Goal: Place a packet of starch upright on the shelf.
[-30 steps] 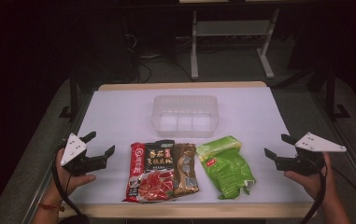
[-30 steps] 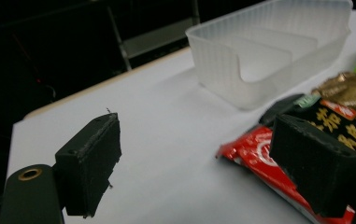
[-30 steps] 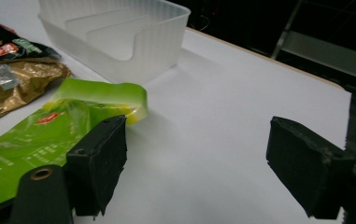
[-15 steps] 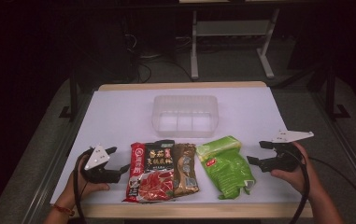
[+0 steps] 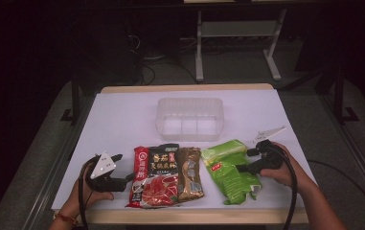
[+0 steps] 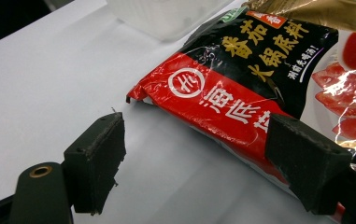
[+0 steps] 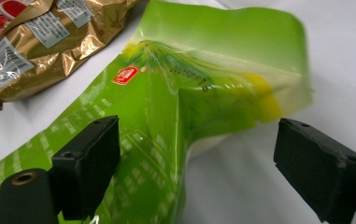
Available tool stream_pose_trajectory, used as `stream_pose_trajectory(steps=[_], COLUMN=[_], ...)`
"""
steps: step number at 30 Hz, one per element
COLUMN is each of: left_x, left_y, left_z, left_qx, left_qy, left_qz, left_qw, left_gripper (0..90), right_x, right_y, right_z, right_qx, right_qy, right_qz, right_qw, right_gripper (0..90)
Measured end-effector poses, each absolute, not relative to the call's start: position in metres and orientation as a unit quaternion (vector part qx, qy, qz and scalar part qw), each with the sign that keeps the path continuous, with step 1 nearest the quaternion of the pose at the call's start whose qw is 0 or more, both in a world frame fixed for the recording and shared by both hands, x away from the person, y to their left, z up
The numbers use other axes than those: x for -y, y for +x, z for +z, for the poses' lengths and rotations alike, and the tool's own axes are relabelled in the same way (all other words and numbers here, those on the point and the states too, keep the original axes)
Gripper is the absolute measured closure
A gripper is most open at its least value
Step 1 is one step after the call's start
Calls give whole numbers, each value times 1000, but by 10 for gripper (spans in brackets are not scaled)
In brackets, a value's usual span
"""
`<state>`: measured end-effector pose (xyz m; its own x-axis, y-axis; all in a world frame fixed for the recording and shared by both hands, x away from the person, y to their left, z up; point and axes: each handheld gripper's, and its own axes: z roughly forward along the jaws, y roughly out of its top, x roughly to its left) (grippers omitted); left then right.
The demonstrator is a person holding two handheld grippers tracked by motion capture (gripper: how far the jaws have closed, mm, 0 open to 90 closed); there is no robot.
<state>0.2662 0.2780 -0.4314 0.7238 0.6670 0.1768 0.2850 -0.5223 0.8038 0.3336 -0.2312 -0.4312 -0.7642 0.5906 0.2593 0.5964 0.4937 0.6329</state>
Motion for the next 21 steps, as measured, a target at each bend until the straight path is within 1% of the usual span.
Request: stream_pose_trajectory(steps=[3, 6, 9, 11, 12, 13, 14, 15, 16, 18, 19, 21], left_x=[-277, -277, -276, -277, -278, -279, -279, -281, -281, -283, -284, -285], left_y=[266, 268, 269, 269, 269, 270, 270, 271, 271, 272, 272, 272], left_z=[-431, -431, -431, -432, -432, -432, -432, -433, -433, -434, -434, -435], left_qx=[-283, -280, -281, -282, -283, -285, -285, -288, -292, -294, -293, -293], left_qy=[839, 840, 840, 838, 838, 837, 837, 835, 834, 835, 836, 836], left_qz=[235, 233, 232, 232, 234, 235, 236, 236, 235, 236, 236, 237], left_qw=[402, 402, 403, 405, 404, 404, 403, 404, 404, 401, 400, 399], left_gripper=[219, 219, 219, 217, 214, 213, 213, 208, 207, 207, 207, 207], right_x=[226, 220, 211, 206, 205, 204, 202, 201, 198, 195, 196, 198], right_y=[341, 348, 355, 358, 359, 359, 359, 359, 358, 355, 354, 352], right_z=[-437, -441, -444, -443, -442, -442, -442, -443, -443, -441, -438, -436], right_qx=[865, 866, 874, 882, 884, 884, 882, 882, 881, 882, 882, 881], right_qy=[-343, -338, -319, -309, -306, -303, -300, -300, -299, -293, -290, -285], right_qz=[-365, -362, -356, -345, -342, -344, -348, -349, -352, -355, -356, -363], right_qw=[32, 62, 85, 89, 92, 94, 102, 103, 104, 105, 103, 102], right_gripper=[135, 136, 127, 132, 155, 242, 304, 329, 388, 450, 514, 599])
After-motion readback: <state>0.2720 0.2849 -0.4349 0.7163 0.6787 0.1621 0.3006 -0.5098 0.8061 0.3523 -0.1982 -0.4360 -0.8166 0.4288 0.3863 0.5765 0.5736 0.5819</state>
